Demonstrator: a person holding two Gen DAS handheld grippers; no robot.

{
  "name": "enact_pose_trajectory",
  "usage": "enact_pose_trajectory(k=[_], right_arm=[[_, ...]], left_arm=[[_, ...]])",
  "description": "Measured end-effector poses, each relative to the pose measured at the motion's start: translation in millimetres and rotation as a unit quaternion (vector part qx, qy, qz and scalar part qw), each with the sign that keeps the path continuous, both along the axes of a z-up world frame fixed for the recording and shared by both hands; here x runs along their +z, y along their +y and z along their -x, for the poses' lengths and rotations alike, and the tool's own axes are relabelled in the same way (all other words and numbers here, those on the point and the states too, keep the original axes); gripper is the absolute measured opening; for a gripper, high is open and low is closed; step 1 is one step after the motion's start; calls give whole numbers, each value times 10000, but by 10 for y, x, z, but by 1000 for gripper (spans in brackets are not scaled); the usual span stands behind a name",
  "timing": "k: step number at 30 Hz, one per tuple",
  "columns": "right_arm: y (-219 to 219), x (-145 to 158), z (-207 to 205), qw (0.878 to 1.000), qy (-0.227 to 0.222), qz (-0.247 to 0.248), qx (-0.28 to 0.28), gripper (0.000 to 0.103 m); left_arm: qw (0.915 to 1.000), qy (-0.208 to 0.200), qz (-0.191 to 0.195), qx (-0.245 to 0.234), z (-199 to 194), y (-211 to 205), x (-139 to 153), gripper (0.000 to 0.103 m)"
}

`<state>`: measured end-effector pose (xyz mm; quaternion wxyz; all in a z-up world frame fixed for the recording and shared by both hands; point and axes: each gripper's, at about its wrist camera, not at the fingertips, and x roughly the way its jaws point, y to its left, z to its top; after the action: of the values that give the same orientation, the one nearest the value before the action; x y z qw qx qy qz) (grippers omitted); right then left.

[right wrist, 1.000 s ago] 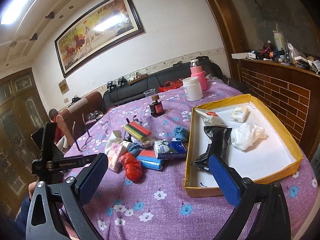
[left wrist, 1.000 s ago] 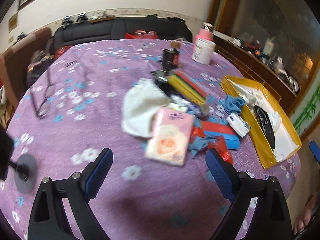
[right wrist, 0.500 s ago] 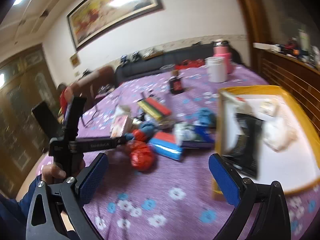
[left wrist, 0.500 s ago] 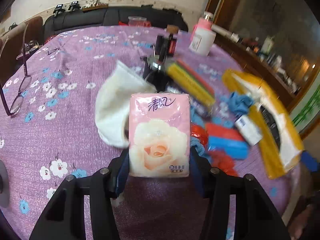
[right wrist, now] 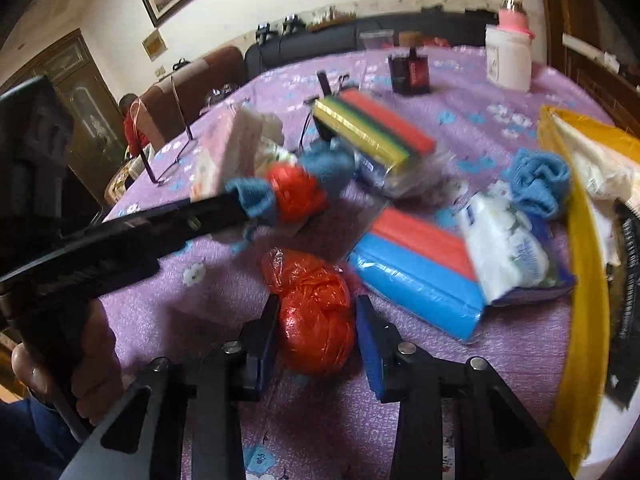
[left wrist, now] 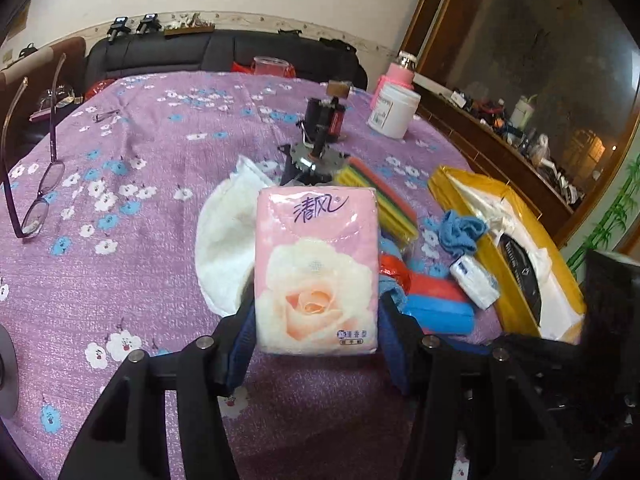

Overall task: Organize soft objects
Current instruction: 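Grasp pink tissue pack with left gripper while right gripper grasps red bag, then carry pink tissue pack with left gripper while right gripper lifts red bag toward tray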

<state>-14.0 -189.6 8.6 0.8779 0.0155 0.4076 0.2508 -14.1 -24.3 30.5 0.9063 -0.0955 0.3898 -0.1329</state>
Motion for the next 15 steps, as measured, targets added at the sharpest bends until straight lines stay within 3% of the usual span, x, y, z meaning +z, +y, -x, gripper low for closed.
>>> enact_pose_trajectory(k=[2,5,8,12,15], right_arm=[[-59,64,50,9998,-194,-61,-61,40],[-168,86,117,9990,-385,-47,-225,40],[-361,24,98,9978,-243,-517,-333,40],[-422,61,113,9963,-346,-696,-380,40],[-406,101,174,9956,-519,-721,-307,40]], left_arm=[[9999,112,6,-60,-28,-17,-38,57],[9997,219,-43,-51,-53,-38,-79,69],[9994,319,-104,-18,-89,-53,-127,69],[9992,388,-129,-22,-115,-64,-161,69],[9991,256,-151,-312,-67,-160,-125,69]])
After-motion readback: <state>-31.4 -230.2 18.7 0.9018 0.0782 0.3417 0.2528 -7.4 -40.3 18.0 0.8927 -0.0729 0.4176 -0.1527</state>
